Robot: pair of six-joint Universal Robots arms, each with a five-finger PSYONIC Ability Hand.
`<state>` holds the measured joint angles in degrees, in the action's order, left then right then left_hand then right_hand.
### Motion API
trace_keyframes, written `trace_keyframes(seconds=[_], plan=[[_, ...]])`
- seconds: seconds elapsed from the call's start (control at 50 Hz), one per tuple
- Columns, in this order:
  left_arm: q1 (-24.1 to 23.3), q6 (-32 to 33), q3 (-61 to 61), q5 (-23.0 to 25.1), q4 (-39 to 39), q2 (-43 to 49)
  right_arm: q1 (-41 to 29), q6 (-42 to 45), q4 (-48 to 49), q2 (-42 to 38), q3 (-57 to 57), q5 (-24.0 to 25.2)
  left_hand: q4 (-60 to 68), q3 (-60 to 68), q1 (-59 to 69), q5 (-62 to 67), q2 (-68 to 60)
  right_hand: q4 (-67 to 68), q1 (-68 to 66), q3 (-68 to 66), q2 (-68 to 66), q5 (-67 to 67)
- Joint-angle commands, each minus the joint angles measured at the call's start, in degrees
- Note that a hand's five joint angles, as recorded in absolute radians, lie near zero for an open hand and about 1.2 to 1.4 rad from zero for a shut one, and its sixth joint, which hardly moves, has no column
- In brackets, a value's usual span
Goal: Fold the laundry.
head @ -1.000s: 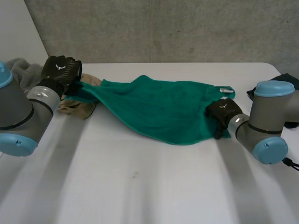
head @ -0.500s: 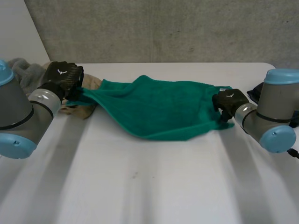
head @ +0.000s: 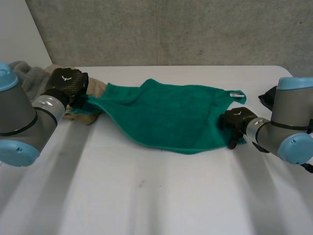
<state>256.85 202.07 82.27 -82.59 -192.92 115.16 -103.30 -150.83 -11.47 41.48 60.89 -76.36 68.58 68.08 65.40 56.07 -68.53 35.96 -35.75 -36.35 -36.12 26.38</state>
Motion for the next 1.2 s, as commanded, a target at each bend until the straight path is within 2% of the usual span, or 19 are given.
trace_keyframes(seconds=[0.02, 0.26, 0.32, 0.34, 0.4, 0.52, 0.58, 0.66, 0.74, 0.76, 0.8, 0.84, 0.94, 0.96, 1.02, 1.04, 1.06, 1.12, 1.2], plan=[[0.06, 0.08, 0.00, 0.06, 0.00, -0.11, -0.59, -0.17, 6.89, -1.75, -0.69, -0.28, 11.42, 11.92, 14.60, 13.93, -11.47, 10.20, -10.41, -9.81, -10.04, 9.78], [-0.03, -0.01, 0.00, -0.02, 0.00, -0.46, -1.73, -1.84, 12.08, -5.18, -5.17, -1.42, 11.42, 11.92, 14.60, 13.93, -11.47, 18.43, -18.65, -18.04, -18.28, 18.01], [-0.03, -0.01, 0.08, -0.03, 0.17, -0.46, -1.73, -1.84, 11.82, -6.58, -6.84, -1.42, 11.42, 11.92, 14.60, 13.93, -11.47, 29.51, -29.73, -29.12, -29.36, 29.09], [0.06, -0.01, 0.17, -0.03, 0.35, -0.46, -1.56, -2.10, 11.30, -6.76, -7.36, -1.42, 11.42, 11.92, 14.60, 13.93, -11.47, 41.37, -41.59, -40.98, -41.22, 40.95], [0.06, 0.08, 0.26, -0.03, 0.79, -0.72, -1.21, -2.45, 9.54, -6.15, -7.37, -1.25, 11.42, 11.92, 14.60, 13.93, -11.47, 44.04, -44.25, -43.65, -43.88, 43.62], [-0.12, 0.43, 0.43, -0.03, 4.38, -1.77, 0.99, -3.33, 0.32, -0.09, -5.52, 0.16, 11.42, 11.92, 14.60, 13.93, -11.47, 44.04, -44.25, -43.65, -43.88, 43.62], [-0.12, 0.95, 0.61, -0.03, 7.02, -2.65, 2.48, -0.44, -7.93, 3.86, -3.68, 1.83, 11.42, 11.92, 14.60, 13.93, -11.47, 44.04, -44.25, -43.65, -43.88, 43.62], [-0.12, 3.15, 2.10, -0.29, 13.34, -5.02, 5.29, 9.13, -20.23, 8.00, -0.87, 1.75, 11.42, 11.92, 14.60, 13.93, -11.47, 44.04, -44.25, -43.65, -43.88, 43.62], [-0.38, 7.97, 5.61, -2.30, 24.84, -9.41, 8.72, 23.88, -35.96, 10.99, 3.17, -1.85, 11.42, 11.92, 14.60, 13.93, -11.47, 44.04, -44.25, -43.65, -43.88, 43.62], [-0.99, 11.12, 7.10, -3.62, 30.27, -11.16, 9.77, 29.05, -41.04, 12.47, 4.92, -3.34, 11.42, 11.92, 14.60, 13.93, -11.47, 44.04, -44.25, -43.65, -43.88, 43.62], [-1.61, 13.95, 8.60, -4.50, 34.34, -12.41, 10.75, 32.34, -42.58, 13.97, 6.60, -4.23, 11.42, 11.92, 14.60, 13.93, -11.47, 44.04, -44.25, -43.65, -43.88, 43.62], [-2.22, 17.98, 10.09, -4.60, 38.82, -13.46, 11.19, 33.49, -41.54, 15.38, 8.36, -4.76, 11.42, 11.92, 14.60, 13.93, -11.47, 44.04, -44.25, -43.65, -43.88, 43.62], [-1.70, 21.34, 10.11, -2.49, 36.22, -12.24, 10.84, 30.43, -35.13, 17.58, 9.59, -3.01, 11.42, 11.92, 14.60, 13.93, -11.47, 44.04, -44.25, -43.65, -43.88, 43.62], [-1.53, 21.08, 9.06, -2.31, 33.95, -11.19, 10.05, 27.63, -31.20, 17.93, 9.94, -0.83, 11.42, 11.92, 14.60, 13.93, -11.47, 31.53, -31.74, -31.14, -31.37, 31.11], [-1.70, 20.21, 6.60, -2.84, 30.95, -9.43, 8.91, 22.52, -24.41, 18.20, 12.14, 3.57, 11.42, 11.92, 14.60, 13.93, -11.47, 14.80, -15.01, -14.41, -14.64, 14.38], [-1.87, 19.25, 4.67, -3.45, 29.54, -8.73, 8.38, 19.38, -19.43, 18.29, 14.23, 6.46, 11.42, 11.92, 14.60, 13.93, -11.47, 1.26, -1.47, -0.87, -1.10, 0.84], [-1.96, 18.54, 3.44, -3.71, 28.92, -8.46, 8.29, 18.04, -17.12, 18.46, 15.12, 7.53, 11.42, 11.92, 14.60, 13.93, -11.47, -4.21, 3.99, 4.60, 4.36, -4.63], [-2.92, 15.12, -1.56, -5.20, 27.51, -7.93, 7.50, 12.78, -8.00, 18.81, 17.93, 9.30, 11.42, 11.92, 14.60, 13.93, -11.47, -12.30, 12.08, 12.68, 12.45, -12.71], [-5.03, 9.93, -8.52, -6.97, 26.89, -7.58, 4.70, 5.05, 0.37, 16.98, 19.18, 6.94, 11.42, 11.92, 14.60, 13.93, -11.47, -18.72, 18.51, 19.11, 18.88, -19.14]])
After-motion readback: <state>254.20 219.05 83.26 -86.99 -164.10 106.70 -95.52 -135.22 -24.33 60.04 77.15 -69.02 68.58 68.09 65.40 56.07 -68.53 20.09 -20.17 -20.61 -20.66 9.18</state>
